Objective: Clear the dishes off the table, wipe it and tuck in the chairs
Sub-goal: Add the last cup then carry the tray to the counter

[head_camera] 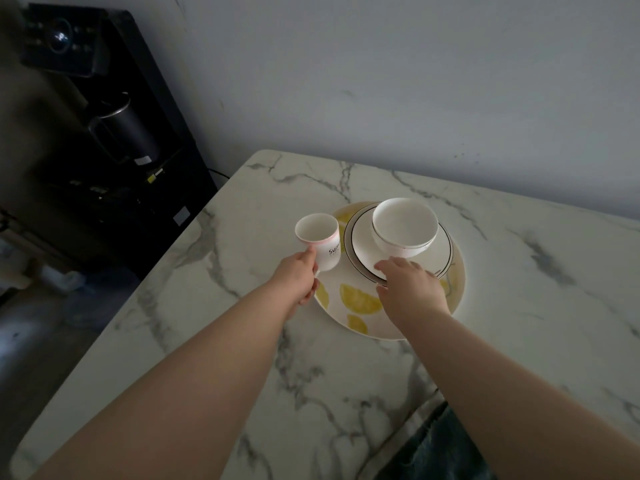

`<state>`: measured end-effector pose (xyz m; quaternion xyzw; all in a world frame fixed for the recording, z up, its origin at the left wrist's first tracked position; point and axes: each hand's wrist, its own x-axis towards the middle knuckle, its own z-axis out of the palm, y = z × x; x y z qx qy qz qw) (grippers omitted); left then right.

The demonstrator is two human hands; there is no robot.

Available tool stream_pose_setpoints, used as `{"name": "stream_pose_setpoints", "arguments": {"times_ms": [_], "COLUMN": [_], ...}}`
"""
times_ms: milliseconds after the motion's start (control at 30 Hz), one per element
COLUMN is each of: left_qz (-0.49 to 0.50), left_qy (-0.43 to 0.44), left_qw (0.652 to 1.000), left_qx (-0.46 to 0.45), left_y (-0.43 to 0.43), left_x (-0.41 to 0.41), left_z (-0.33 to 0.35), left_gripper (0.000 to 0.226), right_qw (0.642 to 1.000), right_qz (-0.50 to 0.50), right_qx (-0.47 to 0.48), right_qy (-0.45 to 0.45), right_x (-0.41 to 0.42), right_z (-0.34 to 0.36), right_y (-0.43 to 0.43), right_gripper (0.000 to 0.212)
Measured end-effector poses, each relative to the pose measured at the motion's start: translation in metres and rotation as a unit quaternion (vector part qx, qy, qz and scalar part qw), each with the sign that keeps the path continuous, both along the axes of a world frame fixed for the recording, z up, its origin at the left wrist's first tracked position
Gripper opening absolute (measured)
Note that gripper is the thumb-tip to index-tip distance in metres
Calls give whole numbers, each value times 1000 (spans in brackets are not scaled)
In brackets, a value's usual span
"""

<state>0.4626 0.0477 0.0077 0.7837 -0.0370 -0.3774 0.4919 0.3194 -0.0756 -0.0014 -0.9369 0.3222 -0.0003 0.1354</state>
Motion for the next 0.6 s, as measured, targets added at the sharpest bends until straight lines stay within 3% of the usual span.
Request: {"name": "stream_pose_setpoints", "arguments": {"times_ms": [200,600], "left_qz": [-7,-19], "left_qy": [-52,-53], "left_qw": [998,994], "left_qx": [36,97], "left_y": [-13,-25], "left_x": [0,3], "left_z": [-15,-20], "left_gripper": [46,41], "right_qw": [991,986], "right_qz": [58,78], "right_qx": [-91,-97], "right_qy": [75,110], "right_x": [7,0], "right_z": [-1,-5], "right_y": [2,-15], "right_gripper": [30,39]}}
